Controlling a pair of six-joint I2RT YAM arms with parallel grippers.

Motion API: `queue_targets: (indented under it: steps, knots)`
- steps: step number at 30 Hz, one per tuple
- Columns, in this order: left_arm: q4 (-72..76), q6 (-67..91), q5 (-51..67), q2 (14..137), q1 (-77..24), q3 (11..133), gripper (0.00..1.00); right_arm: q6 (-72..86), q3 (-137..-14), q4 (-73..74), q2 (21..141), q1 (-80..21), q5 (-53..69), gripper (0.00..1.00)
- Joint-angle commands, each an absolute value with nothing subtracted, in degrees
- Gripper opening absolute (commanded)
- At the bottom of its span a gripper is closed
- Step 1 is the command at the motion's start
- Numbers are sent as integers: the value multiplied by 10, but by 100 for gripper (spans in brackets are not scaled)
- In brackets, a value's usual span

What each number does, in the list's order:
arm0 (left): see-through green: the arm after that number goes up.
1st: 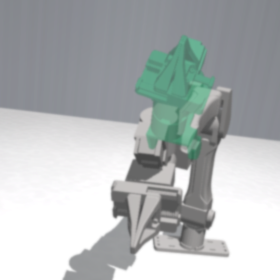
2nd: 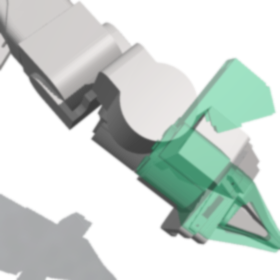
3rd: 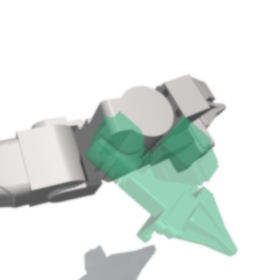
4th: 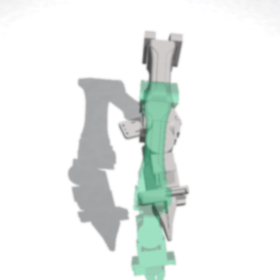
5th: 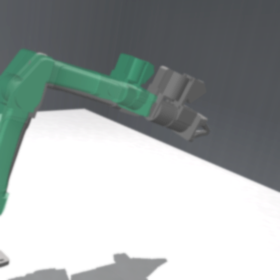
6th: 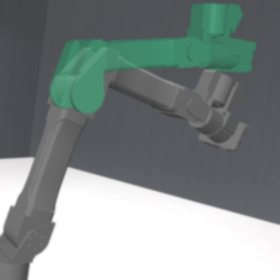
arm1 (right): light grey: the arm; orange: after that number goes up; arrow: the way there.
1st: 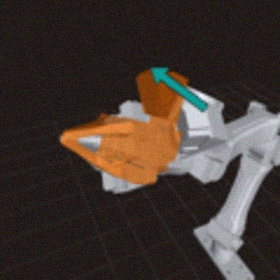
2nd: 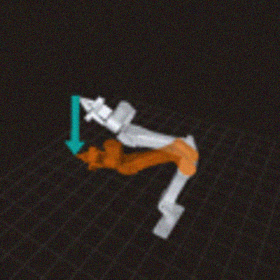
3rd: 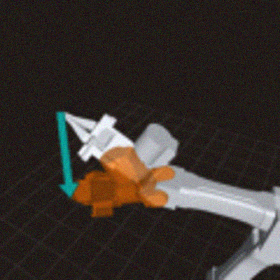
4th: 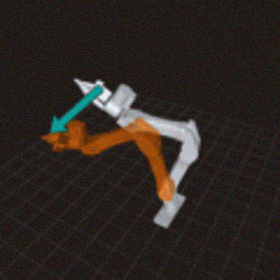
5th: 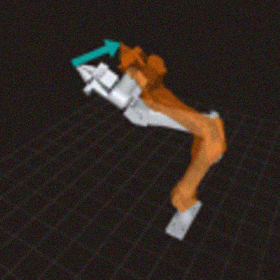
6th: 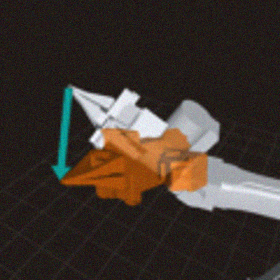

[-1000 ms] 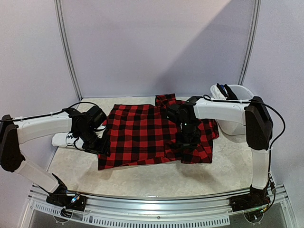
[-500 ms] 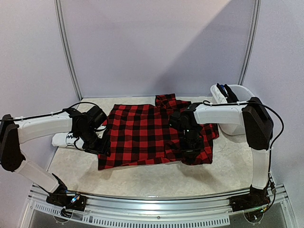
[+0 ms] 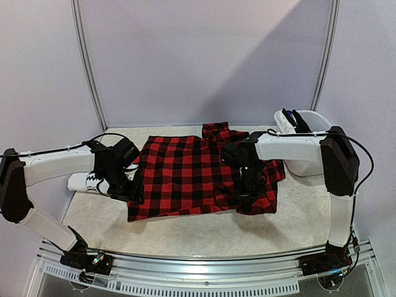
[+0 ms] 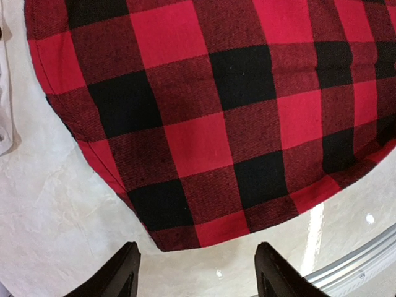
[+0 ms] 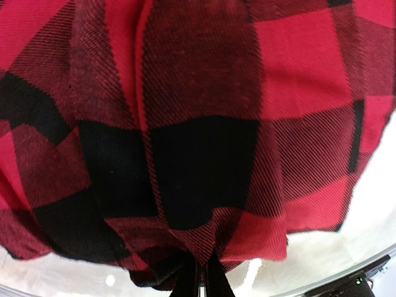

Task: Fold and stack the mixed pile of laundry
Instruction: Pick up the flattened shirt from the center of the board.

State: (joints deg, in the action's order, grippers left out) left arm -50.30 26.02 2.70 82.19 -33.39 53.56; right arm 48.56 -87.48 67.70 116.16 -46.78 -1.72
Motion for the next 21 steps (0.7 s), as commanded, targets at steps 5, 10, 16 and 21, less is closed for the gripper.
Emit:
queue_targets:
  steps: [5, 10, 16, 21]
  knots:
    - [-571, 258, 12, 785, -342, 572, 64, 482, -901, 750, 1046, -465, -32, 0]
    - [-620, 258, 23, 766, -342, 584, 64, 469, -880, 763, 970, -465, 15, 0]
    - [-676, 252, 41, 744, -342, 588, 64, 458, -871, 771, 897, -466, 49, 0]
    - [-701, 258, 64, 725, -343, 572, 65, 456, -853, 775, 857, -465, 66, 0]
